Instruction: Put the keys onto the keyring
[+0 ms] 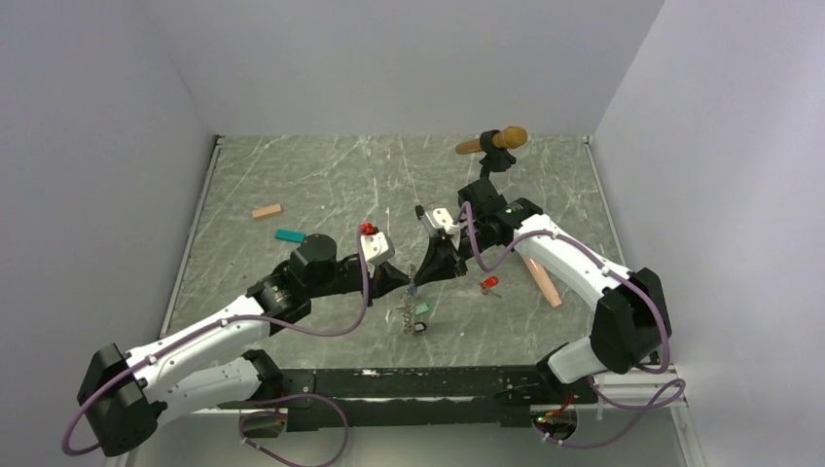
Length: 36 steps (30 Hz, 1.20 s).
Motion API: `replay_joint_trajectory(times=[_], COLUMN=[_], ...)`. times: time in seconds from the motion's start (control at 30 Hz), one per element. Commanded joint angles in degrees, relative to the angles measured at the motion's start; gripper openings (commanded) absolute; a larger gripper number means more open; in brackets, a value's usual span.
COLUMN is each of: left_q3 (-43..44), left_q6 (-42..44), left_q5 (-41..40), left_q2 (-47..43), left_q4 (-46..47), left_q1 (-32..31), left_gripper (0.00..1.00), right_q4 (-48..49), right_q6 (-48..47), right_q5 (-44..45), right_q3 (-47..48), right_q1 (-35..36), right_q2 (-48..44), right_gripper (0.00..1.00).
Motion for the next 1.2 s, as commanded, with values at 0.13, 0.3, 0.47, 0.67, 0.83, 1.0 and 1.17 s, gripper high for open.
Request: replay_joint_trajectory(times=[0.13,0.3,0.47,0.67,0.83,1.0,1.17], left_q3=[11.92,15.76,20.94,22.68,23.76,24.32,24.02], left_q6=[7.41,8.50,8.84,8.32,7.81,7.35,7.18], left_q5=[-3.34,-3.06,-3.46,-3.20,-3.90,-4.89,-5.96], left_q2=[1.58,3.86,7.19,9.13,10.34,10.20,9.36], left_q4=[-17.91,-22.56,-28.66,-28.55,-28.71,-28.81,-28.91], left_q1=[-0.60,-0.67,-0.95,-1.51,-2.12,-2.24,-2.26], left_gripper=[0.00,0.00,0.00,0.00,0.00,0.00,0.00], right_q4=[1.34,2.52,4.28,7.84,11.08,13.04,13.87], right_q6=[0.44,2.07,5.03,10.05,14.44,17.37,19.16], right_q5=[-1.56,-0.71,-0.57,-0.61,-0.02,1.62,3.79], right_q3=[0.90,0.87,0.87,0.30,-0.15,-0.60,-0.43], right_q1=[0.44,0.42,0.42,0.48,0.73,1.08,1.16], right_q2=[0.02,0.07,-0.24,-0.32,-0.33,0.03,0.43], right_gripper=[0.18,0.26,0.33,0.35,0.33,0.26,0.26])
